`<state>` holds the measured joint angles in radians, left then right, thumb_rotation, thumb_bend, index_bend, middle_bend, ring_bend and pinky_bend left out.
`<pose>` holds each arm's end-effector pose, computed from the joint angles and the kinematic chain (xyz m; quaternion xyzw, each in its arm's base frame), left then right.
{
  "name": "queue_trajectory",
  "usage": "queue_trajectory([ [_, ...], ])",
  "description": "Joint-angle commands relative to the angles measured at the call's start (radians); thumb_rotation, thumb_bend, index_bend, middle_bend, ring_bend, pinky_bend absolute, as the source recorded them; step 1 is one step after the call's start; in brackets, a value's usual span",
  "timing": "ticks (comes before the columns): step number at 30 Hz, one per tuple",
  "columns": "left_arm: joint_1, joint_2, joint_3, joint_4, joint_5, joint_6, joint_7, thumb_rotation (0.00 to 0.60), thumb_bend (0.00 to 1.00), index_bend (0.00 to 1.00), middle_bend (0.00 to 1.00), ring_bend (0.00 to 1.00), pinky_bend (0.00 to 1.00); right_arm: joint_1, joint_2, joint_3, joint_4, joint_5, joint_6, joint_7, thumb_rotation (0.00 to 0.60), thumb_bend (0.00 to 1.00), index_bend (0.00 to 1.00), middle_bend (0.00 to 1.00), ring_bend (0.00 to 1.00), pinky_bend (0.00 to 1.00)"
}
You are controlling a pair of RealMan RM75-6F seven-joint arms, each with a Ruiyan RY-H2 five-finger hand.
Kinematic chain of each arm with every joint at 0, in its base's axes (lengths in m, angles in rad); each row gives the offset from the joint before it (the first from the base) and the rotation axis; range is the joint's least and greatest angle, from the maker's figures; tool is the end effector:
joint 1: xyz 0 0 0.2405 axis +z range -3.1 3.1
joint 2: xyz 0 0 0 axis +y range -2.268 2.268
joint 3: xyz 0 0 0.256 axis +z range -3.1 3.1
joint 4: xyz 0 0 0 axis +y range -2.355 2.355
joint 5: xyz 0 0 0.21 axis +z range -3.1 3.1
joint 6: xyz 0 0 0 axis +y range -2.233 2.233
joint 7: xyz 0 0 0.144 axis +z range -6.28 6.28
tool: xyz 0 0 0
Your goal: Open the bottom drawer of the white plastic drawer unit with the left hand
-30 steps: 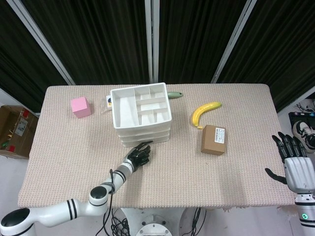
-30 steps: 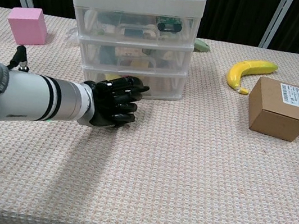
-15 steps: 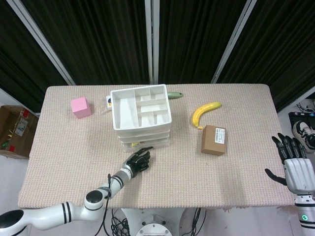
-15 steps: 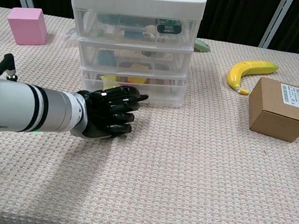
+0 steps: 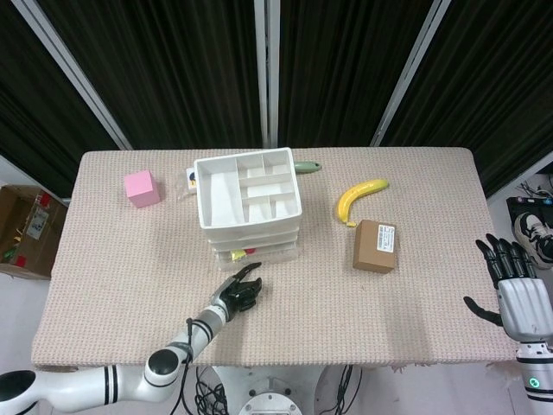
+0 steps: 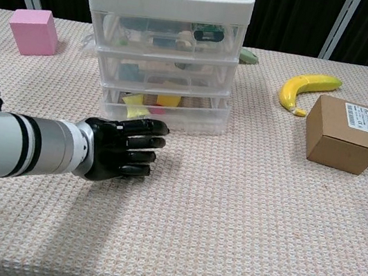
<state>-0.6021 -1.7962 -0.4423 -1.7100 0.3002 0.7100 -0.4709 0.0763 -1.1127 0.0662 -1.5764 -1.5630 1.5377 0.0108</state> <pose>-0.0950 0.2664 -0.1045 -0.1028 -0.9355 -0.3367 0.0290 -0.3071 -0.1817 0.1700 0.6025 -0.3471 0.4098 0.5904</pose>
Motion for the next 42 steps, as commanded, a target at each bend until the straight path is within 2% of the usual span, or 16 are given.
queue_trajectory([
  [1, 0.005, 0.03, 0.052, -0.05, 0.061, 0.063, 0.064, 0.6, 0.5, 0.08, 0.76, 0.9, 1.0, -0.001, -0.001, 0.0, 0.005, 0.001, 0.001, 0.005, 0.6, 0.07, 0.0, 0.01, 0.0, 0.02],
  [8, 0.041, 0.141, 0.154, -0.187, 0.252, 0.141, 0.199, 0.6, 0.5, 0.13, 0.74, 0.9, 1.0, 0.004, -0.007, 0.002, 0.019, 0.001, -0.005, 0.017, 0.6, 0.07, 0.0, 0.01, 0.0, 0.02],
  [12, 0.046, 0.191, 0.187, -0.239, 0.376, 0.187, 0.278, 0.6, 0.49, 0.16, 0.74, 0.9, 1.0, 0.006, -0.012, 0.002, 0.024, -0.002, -0.005, 0.021, 0.6, 0.07, 0.0, 0.01, 0.0, 0.02],
  [15, 0.026, 0.196, 0.211, -0.212, 0.482, 0.236, 0.377, 0.6, 0.49, 0.17, 0.74, 0.9, 1.0, 0.007, -0.016, 0.0, 0.027, -0.007, -0.003, 0.026, 0.6, 0.07, 0.0, 0.01, 0.0, 0.02],
  [19, -0.004, 0.153, 0.225, -0.131, 0.57, 0.312, 0.493, 0.6, 0.49, 0.16, 0.76, 0.91, 1.0, 0.004, -0.017, -0.002, 0.031, -0.011, 0.004, 0.03, 0.6, 0.07, 0.0, 0.01, 0.0, 0.02],
  [28, -0.069, 0.111, 0.249, -0.033, 0.559, 0.317, 0.668, 0.6, 0.49, 0.16, 0.78, 0.92, 1.0, -0.004, -0.017, -0.002, 0.04, -0.01, 0.016, 0.042, 0.6, 0.07, 0.0, 0.01, 0.0, 0.02],
  [34, -0.098, 0.117, 0.257, -0.024, 0.491, 0.295, 0.746, 0.6, 0.49, 0.16, 0.79, 0.93, 1.0, -0.006, -0.021, -0.003, 0.051, -0.006, 0.015, 0.05, 0.6, 0.07, 0.0, 0.01, 0.0, 0.02],
  [37, -0.111, 0.138, 0.26, -0.051, 0.469, 0.272, 0.764, 0.6, 0.49, 0.21, 0.8, 0.93, 1.0, -0.006, -0.024, -0.003, 0.056, -0.005, 0.013, 0.054, 0.6, 0.07, 0.0, 0.01, 0.0, 0.02],
  [42, -0.1, 0.172, 0.281, -0.108, 0.507, 0.265, 0.746, 0.6, 0.49, 0.31, 0.8, 0.93, 1.0, -0.004, -0.025, -0.002, 0.061, -0.004, 0.011, 0.056, 0.6, 0.07, 0.0, 0.01, 0.0, 0.02],
])
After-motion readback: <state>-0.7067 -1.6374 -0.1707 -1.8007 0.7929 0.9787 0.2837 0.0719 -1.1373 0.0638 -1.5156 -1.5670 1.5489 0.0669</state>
